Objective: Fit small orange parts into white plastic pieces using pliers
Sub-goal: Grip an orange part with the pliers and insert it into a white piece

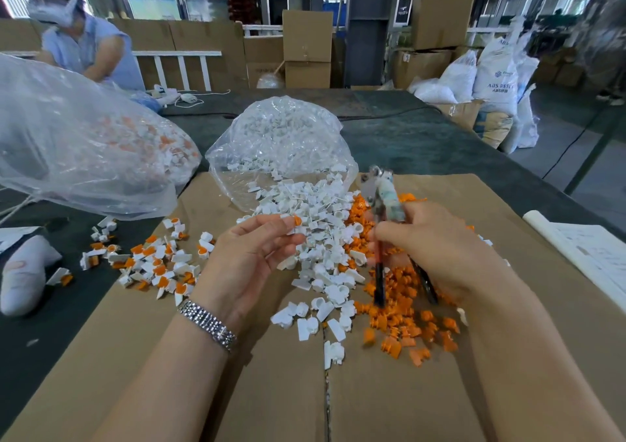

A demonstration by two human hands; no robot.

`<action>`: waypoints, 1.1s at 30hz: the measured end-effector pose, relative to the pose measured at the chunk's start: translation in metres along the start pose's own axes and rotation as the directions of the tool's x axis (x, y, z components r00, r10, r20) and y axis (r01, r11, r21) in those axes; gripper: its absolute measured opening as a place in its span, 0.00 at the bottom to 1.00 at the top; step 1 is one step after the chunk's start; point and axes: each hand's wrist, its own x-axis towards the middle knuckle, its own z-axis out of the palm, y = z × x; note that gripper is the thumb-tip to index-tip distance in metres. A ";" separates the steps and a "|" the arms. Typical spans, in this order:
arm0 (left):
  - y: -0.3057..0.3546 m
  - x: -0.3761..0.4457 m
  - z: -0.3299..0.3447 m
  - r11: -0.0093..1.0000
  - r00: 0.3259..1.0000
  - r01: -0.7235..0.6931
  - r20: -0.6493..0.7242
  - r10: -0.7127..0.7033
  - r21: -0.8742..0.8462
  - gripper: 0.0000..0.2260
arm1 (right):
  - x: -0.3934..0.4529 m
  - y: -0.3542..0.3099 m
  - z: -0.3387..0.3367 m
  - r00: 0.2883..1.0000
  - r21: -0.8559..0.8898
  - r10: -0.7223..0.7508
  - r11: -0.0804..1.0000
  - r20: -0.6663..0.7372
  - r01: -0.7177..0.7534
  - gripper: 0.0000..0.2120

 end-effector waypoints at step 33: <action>0.000 -0.006 0.006 1.000 0.995 -0.005 -0.099 0.004 -0.009 0.13 | -0.022 -0.008 0.073 0.985 -0.228 -0.076 0.967 0.154 0.111 0.20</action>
